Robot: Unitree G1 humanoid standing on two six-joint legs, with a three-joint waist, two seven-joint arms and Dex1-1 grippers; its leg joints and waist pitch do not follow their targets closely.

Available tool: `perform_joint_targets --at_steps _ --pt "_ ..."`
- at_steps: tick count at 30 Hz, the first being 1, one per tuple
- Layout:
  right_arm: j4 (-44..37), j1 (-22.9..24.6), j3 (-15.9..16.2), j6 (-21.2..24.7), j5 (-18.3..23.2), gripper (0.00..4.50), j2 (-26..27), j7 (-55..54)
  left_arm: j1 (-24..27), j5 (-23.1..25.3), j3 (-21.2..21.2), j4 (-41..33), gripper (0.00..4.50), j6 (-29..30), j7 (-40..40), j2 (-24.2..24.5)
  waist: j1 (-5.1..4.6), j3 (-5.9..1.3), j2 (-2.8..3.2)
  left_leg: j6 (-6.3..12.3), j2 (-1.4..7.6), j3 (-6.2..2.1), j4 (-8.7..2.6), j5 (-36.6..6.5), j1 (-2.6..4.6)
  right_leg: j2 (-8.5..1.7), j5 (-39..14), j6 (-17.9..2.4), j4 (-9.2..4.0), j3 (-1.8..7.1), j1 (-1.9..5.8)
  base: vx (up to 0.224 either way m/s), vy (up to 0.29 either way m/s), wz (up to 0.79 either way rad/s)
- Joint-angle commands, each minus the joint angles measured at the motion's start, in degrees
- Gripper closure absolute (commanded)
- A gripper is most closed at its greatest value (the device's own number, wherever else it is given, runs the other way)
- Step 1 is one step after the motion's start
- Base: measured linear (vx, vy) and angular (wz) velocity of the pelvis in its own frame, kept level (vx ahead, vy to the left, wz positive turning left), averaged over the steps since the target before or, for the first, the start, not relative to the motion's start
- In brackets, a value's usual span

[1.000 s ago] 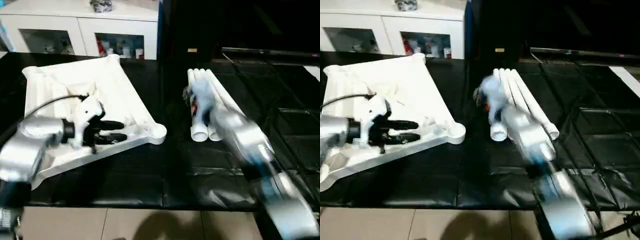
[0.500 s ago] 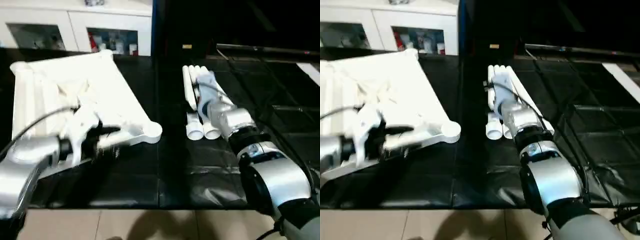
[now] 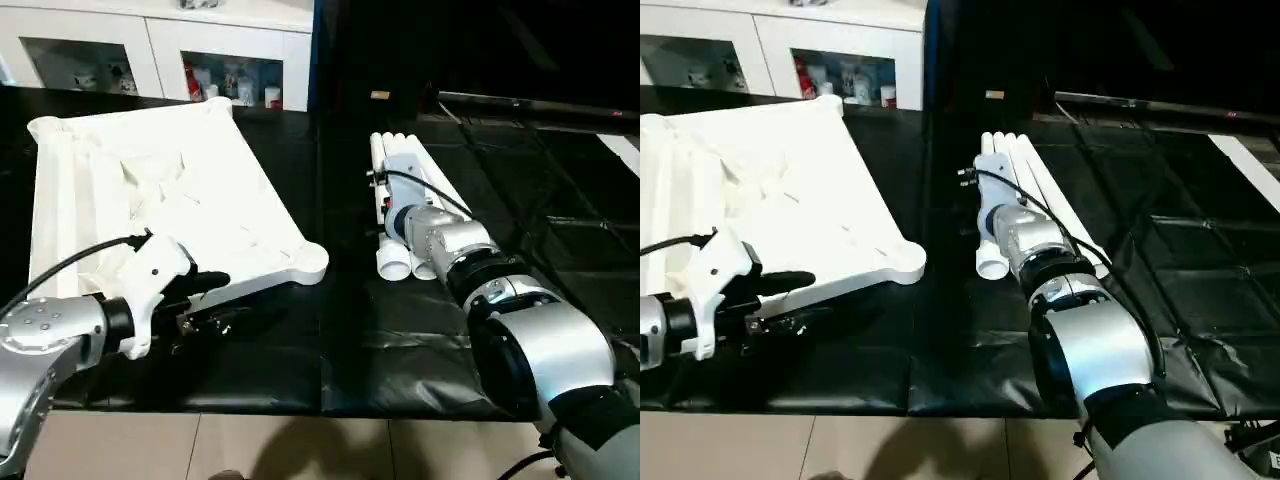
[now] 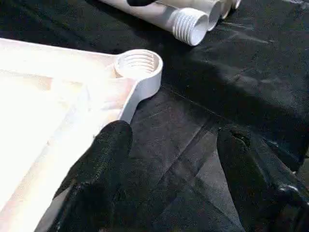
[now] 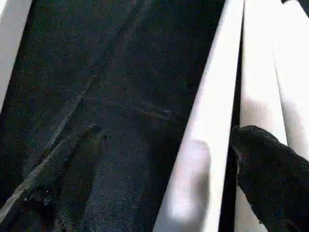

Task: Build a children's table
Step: Pick table leg

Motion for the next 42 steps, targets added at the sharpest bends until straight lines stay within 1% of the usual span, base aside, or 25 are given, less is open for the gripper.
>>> perform_joint_targets --at_steps 1,5,7,10,11,13,14,18,19,21,24,25,28,33,34,36,37,38,41,42 --pt "1.16 -0.36 -0.50 -0.14 -0.62 0.00 -0.05 -0.53 0.73 -0.54 0.56 -2.05 1.31 0.75 0.56 0.94 0.19 -3.70 1.07 -1.77 2.09 -0.31 -3.97 -7.34 0.43 -4.21 -3.32 -11.88 -2.80 3.01 3.09 0.000 0.000 0.00" --pt "1.85 0.17 -0.72 0.23 -1.19 0.00 0.30 -0.08 1.99 -1.44 0.93 -3.70 1.31 2.05 1.07 1.51 0.17 -3.43 1.02 -1.65 2.10 -0.29 -4.02 -7.65 0.36 -4.18 -3.75 -11.94 -2.86 3.00 2.95 0.000 0.000 0.00" --pt "2.09 0.69 -0.82 0.64 -1.25 0.00 0.55 0.16 2.76 -1.61 1.25 -4.40 1.31 2.46 1.14 1.86 0.14 -3.27 0.93 -1.65 2.13 -0.30 -4.11 -8.34 0.46 -4.12 -4.86 -11.58 -2.97 2.97 2.85 0.000 0.000 0.00" --pt "2.22 0.88 -0.96 0.58 -1.46 0.00 0.73 0.09 2.98 -1.87 1.45 -4.69 1.31 2.83 1.38 2.11 0.17 -3.24 1.02 -1.83 2.15 -0.32 -4.13 -8.69 0.54 -4.16 -5.28 -11.44 -3.01 2.96 2.81 0.000 0.000 0.00" --pt "2.38 0.97 -1.06 0.76 -1.65 0.00 0.85 -0.16 3.15 -2.02 1.54 -4.90 1.31 3.06 1.53 2.29 0.13 -3.21 0.93 -1.87 2.13 -0.32 -4.14 -8.65 0.49 -4.13 -5.20 -11.48 -2.99 2.93 2.80 0.000 0.000 0.00" --pt "2.54 1.02 -1.45 1.02 -1.73 0.00 0.92 -0.74 3.31 -2.24 1.54 -5.20 1.31 3.31 1.70 2.47 0.12 -3.14 0.92 -1.94 2.11 -0.31 -4.16 -9.07 0.55 -4.11 -5.86 -11.28 -3.08 2.94 2.74 0.000 0.000 0.00" --pt "2.62 1.03 -1.83 1.11 -1.68 0.00 0.94 -1.23 3.41 -2.41 1.51 -5.43 1.31 3.50 1.84 2.60 0.19 -3.14 1.02 -2.06 2.14 -0.31 -4.17 -9.15 0.62 -4.17 -6.08 -11.24 -3.09 2.96 2.70 0.000 0.000 0.00" --pt "2.71 0.97 -2.51 1.30 -1.58 0.00 0.89 -1.96 3.55 -2.94 1.37 -5.96 1.31 3.99 2.30 2.90 0.19 -3.18 0.98 -2.39 2.14 -0.33 -4.19 -8.78 0.60 -4.11 -5.14 -11.11 -2.94 2.90 2.76 0.000 0.000 0.00" --pt "2.82 0.97 -2.62 1.76 -1.54 0.00 0.93 -1.82 3.45 -3.20 1.23 -6.12 1.31 4.21 2.48 2.97 0.17 -3.21 1.09 -2.46 2.14 -0.36 -4.18 -8.75 0.60 -4.09 -4.65 -11.18 -2.88 2.88 2.78 0.000 0.000 0.00" --pt "2.90 1.01 -2.69 2.10 -1.50 0.00 0.98 -1.64 3.36 -3.34 1.08 -6.25 1.31 4.33 2.58 3.01 0.16 -3.20 0.95 -2.39 2.08 -0.33 -4.15 -8.57 0.57 -4.05 -4.07 -11.34 -2.86 2.89 2.85 0.000 0.000 0.00" --pt "3.03 1.22 -3.39 2.83 -1.33 0.00 1.00 -1.84 3.24 -3.65 0.86 -6.54 1.31 4.66 2.74 3.11 0.16 -3.18 0.92 -2.44 2.09 -0.32 -4.14 -8.64 0.55 -4.10 -4.23 -11.36 -2.86 2.91 2.86 0.000 0.000 0.00" --pt "3.07 1.22 -3.63 3.11 -1.19 0.00 1.03 -1.88 3.22 -3.67 0.84 -6.50 1.31 4.64 2.68 3.21 0.23 -3.28 1.04 -2.46 2.09 -0.35 -4.12 -8.54 0.59 -4.14 -4.10 -11.43 -2.81 2.88 2.91 0.000 0.000 0.00" --pt "3.15 1.24 -4.02 3.80 -1.32 0.00 1.10 -1.32 3.29 -3.88 0.76 -6.52 1.31 4.70 2.74 3.51 0.19 -3.25 0.94 -2.45 2.06 -0.34 -4.12 -8.47 0.52 -4.11 -4.03 -11.47 -2.82 2.88 2.96 0.000 0.000 0.00" --pt "3.48 1.55 -4.93 6.49 -0.97 0.00 0.90 -1.06 3.29 -4.34 0.54 -6.67 1.31 4.79 3.08 3.90 0.25 -3.29 0.89 -2.52 2.09 -0.34 -4.12 -8.28 0.55 -4.11 -4.09 -11.47 -2.79 2.87 2.95 0.000 0.000 0.00" --pt "3.64 1.64 -5.38 7.60 -0.77 0.00 0.89 -0.51 3.18 -4.49 0.47 -6.70 1.31 4.85 3.20 3.94 0.26 -3.30 0.93 -2.72 2.13 -0.34 -4.13 -8.75 0.62 -4.14 -4.56 -11.39 -2.86 2.86 2.90 0.000 0.000 0.00" --pt "3.68 1.67 -5.62 7.85 -0.59 0.00 0.89 -0.39 3.12 -4.53 0.41 -6.72 1.31 4.86 3.23 3.94 0.28 -3.32 0.90 -2.82 2.14 -0.35 -4.15 -9.10 0.69 -4.15 -4.84 -11.36 -2.88 2.85 2.91 0.000 0.000 0.00" --pt "3.73 1.72 -6.25 8.31 -0.13 0.00 0.89 -0.29 3.01 -4.57 0.31 -6.71 1.31 4.84 3.29 3.93 0.28 -3.30 0.92 -2.96 2.16 -0.39 -4.20 -9.54 0.71 -4.14 -5.30 -11.26 -2.92 2.83 2.88 0.000 0.000 0.00" --pt "3.73 1.75 -6.52 8.42 0.00 0.18 0.88 -0.26 2.96 -4.60 0.27 -6.71 1.27 4.83 3.34 3.93 0.28 -3.40 0.86 -3.11 2.17 -0.39 -4.17 -9.74 0.71 -4.19 -5.49 -11.18 -2.92 2.83 2.94 0.000 0.000 0.00" --pt "3.64 1.83 -7.54 8.63 0.64 0.28 0.81 -0.14 2.79 -4.71 0.05 -6.58 1.24 4.65 3.57 4.03 0.40 -3.53 0.77 -3.10 2.18 -0.35 -4.10 -9.18 0.71 -4.28 -5.28 -11.21 -2.89 2.84 2.97 0.000 0.000 0.00" --pt "3.61 1.84 -7.84 8.70 0.80 0.44 0.81 -0.05 2.75 -4.77 -0.01 -6.54 1.24 4.60 3.68 4.08 0.42 -3.53 0.76 -3.08 2.19 -0.34 -4.09 -9.08 0.70 -4.28 -5.13 -11.19 -2.87 2.84 2.96 0.000 0.000 0.00"
